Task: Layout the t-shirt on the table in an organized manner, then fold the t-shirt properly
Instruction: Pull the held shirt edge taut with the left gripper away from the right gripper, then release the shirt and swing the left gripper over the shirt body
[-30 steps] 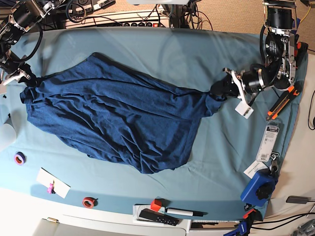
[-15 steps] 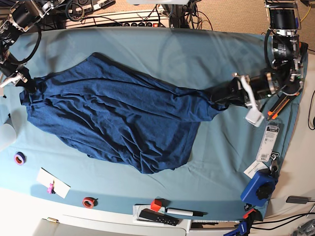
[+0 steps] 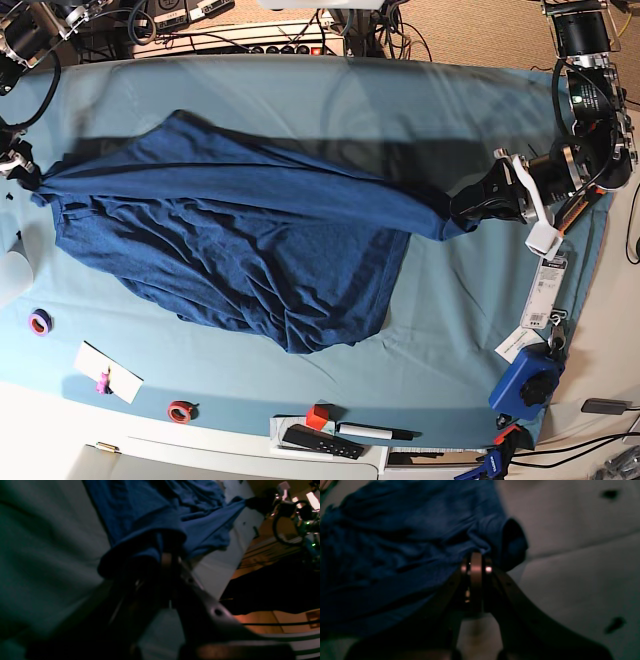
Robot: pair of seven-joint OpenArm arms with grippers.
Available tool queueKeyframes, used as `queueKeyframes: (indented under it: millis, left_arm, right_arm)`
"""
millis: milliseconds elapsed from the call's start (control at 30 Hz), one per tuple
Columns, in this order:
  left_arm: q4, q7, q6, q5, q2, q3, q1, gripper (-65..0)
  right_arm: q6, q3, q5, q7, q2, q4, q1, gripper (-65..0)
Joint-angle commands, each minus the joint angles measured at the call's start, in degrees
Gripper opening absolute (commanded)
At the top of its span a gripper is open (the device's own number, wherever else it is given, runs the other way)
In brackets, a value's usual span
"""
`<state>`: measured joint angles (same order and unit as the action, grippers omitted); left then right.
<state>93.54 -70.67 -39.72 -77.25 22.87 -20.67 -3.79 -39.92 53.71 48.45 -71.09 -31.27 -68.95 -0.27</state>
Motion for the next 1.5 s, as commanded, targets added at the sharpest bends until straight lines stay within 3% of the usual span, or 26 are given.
queueKeyframes:
  millis: [0,333,533,667,733,867,1133,1233,1333,1467]
  left_arm:
    - [0.9,1.2,-0.3,-0.6,0.8,-0.3,0.8,-65.0]
    - [0.9,1.7,-0.3,5.6,0.8,-0.3,0.8,-65.0]
    - [0.9,7.3,-0.3,11.7,0.8,-0.3,0.7,-65.0]
    - [0.9,8.2,-0.3,13.9,0.8,-0.1,0.7,-65.0]
    - [0.9,8.2,-0.3,14.1,0.8,-0.1,0.4,-56.9]
    - [0.9,8.2,-0.3,14.3,0.8,-0.1,-0.6,-43.5]
    - [0.9,8.0,-0.3,13.9,0.8,-0.1,-1.5,-41.8]
    - [1.0,5.2,-0.3,7.2,0.6,0.2,-2.4,-41.8]
    - [2.0,2.1,-0.3,4.0,0.6,4.0,-3.2,-41.8]
    - [3.8,4.6,-0.3,9.7,0.6,15.3,-2.7,-42.0]
  right_arm:
    - [0.2,0.4,0.1,2.5,-1.9,-0.8,0.6,-65.0]
    - [0.4,0.4,-0.5,4.3,-1.9,-0.8,0.6,-65.0]
    - [2.3,0.4,-0.5,5.8,-1.9,-0.8,0.6,-65.0]
    - [2.3,0.4,-0.5,4.9,-1.9,-0.8,0.6,-65.0]
    - [2.3,0.4,-0.5,4.9,-1.9,-0.8,0.6,-63.3]
    - [2.3,0.4,-0.5,5.1,-1.9,-0.8,0.6,-46.3]
    - [2.3,0.4,-0.5,5.1,-1.9,-0.8,0.6,-43.8]
    - [2.3,0.4,-0.4,5.1,-1.9,-0.8,0.6,-43.8]
    - [2.3,0.3,0.1,5.1,-1.7,-0.8,0.6,-43.8]
    - [2.3,0.3,0.1,5.0,-1.3,-0.8,0.6,-43.8]
